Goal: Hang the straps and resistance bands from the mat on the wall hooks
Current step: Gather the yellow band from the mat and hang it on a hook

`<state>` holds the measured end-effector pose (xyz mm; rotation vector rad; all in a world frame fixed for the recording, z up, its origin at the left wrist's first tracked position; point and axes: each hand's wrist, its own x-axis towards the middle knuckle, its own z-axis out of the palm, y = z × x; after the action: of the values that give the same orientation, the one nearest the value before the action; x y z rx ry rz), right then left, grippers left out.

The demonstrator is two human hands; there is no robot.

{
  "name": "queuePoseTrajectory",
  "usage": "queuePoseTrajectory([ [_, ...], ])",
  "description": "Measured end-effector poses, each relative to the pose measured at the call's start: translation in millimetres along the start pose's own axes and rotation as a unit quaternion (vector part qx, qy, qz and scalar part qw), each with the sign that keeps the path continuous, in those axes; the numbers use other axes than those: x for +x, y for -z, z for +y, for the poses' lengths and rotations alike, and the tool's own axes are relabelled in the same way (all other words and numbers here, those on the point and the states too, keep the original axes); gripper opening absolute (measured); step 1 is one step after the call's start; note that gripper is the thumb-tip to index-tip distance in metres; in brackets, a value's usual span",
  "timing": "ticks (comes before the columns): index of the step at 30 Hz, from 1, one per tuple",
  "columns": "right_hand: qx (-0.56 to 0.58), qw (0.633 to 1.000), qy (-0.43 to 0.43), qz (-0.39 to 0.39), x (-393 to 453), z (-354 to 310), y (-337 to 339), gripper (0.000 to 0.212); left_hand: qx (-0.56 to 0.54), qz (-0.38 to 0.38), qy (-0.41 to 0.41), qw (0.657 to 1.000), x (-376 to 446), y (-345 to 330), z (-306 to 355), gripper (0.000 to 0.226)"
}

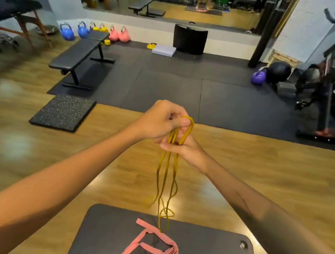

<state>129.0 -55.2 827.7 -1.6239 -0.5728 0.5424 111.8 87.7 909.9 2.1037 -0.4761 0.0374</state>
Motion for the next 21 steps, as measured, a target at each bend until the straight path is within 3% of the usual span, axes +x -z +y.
queuePoseTrajectory([
  [1, -0.013, 1.0, -0.02, -0.02, 2, -1, -3, 0.004, 0.004, 0.001, 0.001, 1.0, 3, 6, -4, 0.019],
  [4, -0.059, 0.995, -0.069, -0.032, 9, -4, -7, 0.011, -0.074, 0.028, 0.018, 0.997, 19, 41, -20, 0.023],
  [9, -0.131, 0.976, -0.136, 0.106, -10, 4, 15, 0.013, -0.211, 0.141, 0.085, 0.964, 48, 125, -71, 0.031],
  [12, -0.198, 0.952, -0.18, 0.147, -32, 9, 26, 0.006, -0.295, 0.186, 0.168, 0.922, 67, 149, -104, 0.034],
  [15, -0.22, 0.931, -0.237, 0.17, -61, 12, 25, 0.016, -0.319, 0.279, 0.254, 0.869, 90, 150, -129, 0.035],
  [17, -0.203, 0.925, -0.239, 0.214, -77, 12, 19, 0.025, -0.185, 0.291, 0.279, 0.896, 97, 137, -138, 0.025],
  [19, -0.181, 0.924, -0.228, 0.25, -88, 4, 13, 0.03, -0.022, 0.239, 0.262, 0.935, 97, 107, -136, 0.017],
  [21, -0.17, 0.925, -0.21, 0.265, -97, -10, 11, 0.023, 0.033, 0.132, 0.169, 0.976, 94, 63, -115, 0.048],
])
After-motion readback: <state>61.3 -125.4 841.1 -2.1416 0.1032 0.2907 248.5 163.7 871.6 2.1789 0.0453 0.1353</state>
